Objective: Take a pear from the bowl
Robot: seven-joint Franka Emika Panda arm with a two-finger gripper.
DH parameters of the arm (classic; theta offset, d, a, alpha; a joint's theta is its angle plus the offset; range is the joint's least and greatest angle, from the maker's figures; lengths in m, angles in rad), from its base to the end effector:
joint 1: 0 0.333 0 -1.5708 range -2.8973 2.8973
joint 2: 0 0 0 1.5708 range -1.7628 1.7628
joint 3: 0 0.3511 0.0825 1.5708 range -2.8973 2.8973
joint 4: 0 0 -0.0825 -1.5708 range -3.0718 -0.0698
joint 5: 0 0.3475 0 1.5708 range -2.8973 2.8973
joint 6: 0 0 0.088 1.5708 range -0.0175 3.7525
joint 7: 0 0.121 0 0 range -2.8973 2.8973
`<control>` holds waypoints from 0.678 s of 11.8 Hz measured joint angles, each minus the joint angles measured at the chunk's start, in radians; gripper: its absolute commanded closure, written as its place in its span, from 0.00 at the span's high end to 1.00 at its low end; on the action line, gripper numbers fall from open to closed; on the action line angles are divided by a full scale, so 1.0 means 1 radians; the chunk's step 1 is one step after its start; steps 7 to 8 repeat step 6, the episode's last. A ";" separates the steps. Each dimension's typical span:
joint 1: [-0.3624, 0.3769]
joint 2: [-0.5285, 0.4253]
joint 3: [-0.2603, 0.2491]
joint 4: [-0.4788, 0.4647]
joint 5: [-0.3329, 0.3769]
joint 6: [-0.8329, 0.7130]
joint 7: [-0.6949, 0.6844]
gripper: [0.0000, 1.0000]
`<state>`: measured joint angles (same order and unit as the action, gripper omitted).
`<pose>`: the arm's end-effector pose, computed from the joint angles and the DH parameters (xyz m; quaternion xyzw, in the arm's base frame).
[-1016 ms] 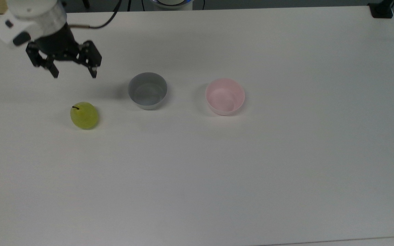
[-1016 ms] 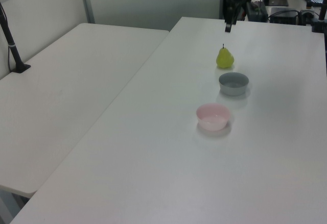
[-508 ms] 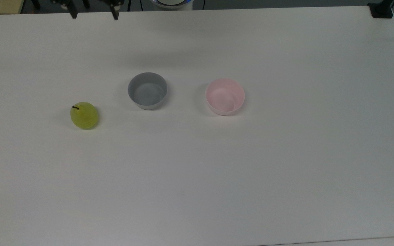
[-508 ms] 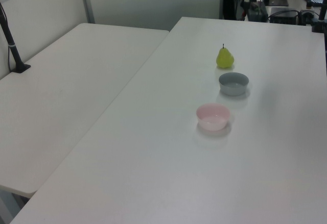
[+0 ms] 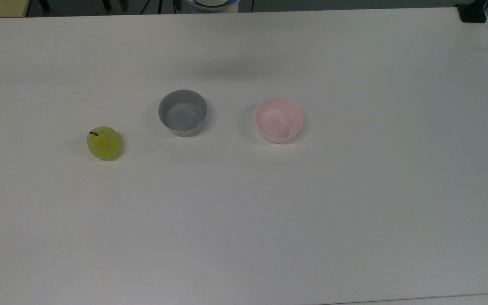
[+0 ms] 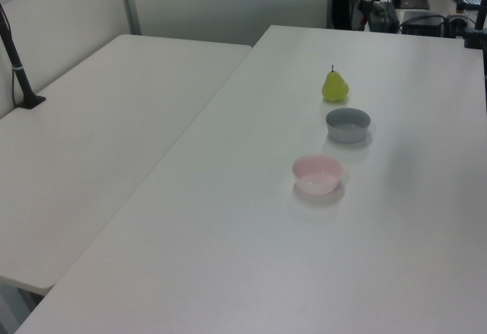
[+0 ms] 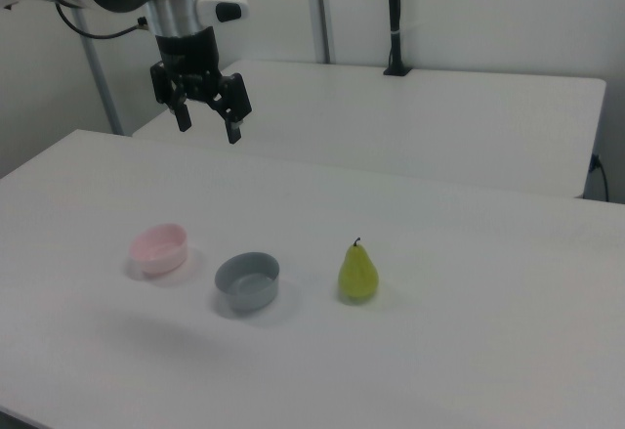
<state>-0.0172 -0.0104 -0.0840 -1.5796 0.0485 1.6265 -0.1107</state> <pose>0.5189 -0.0473 0.6524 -0.9993 -0.0041 -0.0311 0.0215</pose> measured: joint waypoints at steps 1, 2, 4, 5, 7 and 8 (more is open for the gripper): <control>0.005 0.004 0.000 -0.018 0.000 0.056 -0.005 1.00; 0.006 0.007 -0.001 -0.032 0.000 0.091 -0.006 1.00; 0.006 0.007 -0.004 -0.035 0.000 0.100 -0.006 1.00; 0.006 0.006 -0.004 -0.035 0.000 0.100 -0.006 1.00; 0.006 0.005 -0.004 -0.035 0.000 0.100 -0.006 1.00; 0.006 0.005 -0.004 -0.035 0.000 0.100 -0.006 1.00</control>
